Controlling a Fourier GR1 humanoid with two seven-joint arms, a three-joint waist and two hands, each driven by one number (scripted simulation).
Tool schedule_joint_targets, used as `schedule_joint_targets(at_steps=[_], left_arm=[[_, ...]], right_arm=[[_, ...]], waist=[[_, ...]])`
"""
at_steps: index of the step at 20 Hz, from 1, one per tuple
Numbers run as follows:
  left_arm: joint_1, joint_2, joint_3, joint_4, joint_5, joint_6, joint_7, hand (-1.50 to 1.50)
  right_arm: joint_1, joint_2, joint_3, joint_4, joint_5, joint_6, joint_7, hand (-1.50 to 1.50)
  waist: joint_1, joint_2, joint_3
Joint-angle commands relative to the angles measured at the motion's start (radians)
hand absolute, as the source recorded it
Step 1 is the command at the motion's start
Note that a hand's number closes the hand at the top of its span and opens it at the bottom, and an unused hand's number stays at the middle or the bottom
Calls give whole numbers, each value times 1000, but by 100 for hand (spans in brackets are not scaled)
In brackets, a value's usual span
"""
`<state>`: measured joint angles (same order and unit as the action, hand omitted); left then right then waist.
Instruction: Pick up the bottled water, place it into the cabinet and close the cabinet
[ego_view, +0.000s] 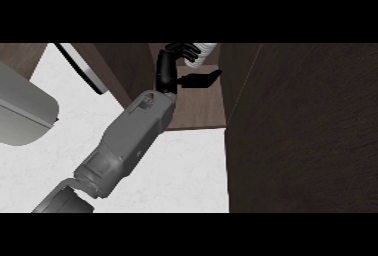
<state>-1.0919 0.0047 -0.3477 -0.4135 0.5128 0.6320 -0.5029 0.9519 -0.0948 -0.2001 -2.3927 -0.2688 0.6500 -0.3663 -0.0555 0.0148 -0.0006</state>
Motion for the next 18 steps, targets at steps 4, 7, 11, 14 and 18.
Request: schedule_joint_targets(at_steps=[4, 7, 11, 14, 18], left_arm=[[-90, -4, 10, 156, -31, 20, -11, -150], [-123, -1, 46, 188, -29, -22, -16, -150], [-121, -5, 74, 171, 3, -53, -60, -150], [-123, -5, 96, 140, 20, -102, -101, -150], [-120, -5, 135, 79, 57, -231, -96, -150]], right_arm=[[14, -14, -24, -67, -71, 15, 22, -150], [19, -7, -26, -94, -101, -3, 42, -150], [3, -7, -4, -119, -97, -20, 67, -150], [-47, -6, -4, -44, -64, -22, 52, -150], [-19, -32, -61, -79, -96, -28, 64, -150]], waist=[[-15, 3, 0], [-3, 3, 0], [-8, 5, -1], [4, 2, 0], [23, -7, -1]])
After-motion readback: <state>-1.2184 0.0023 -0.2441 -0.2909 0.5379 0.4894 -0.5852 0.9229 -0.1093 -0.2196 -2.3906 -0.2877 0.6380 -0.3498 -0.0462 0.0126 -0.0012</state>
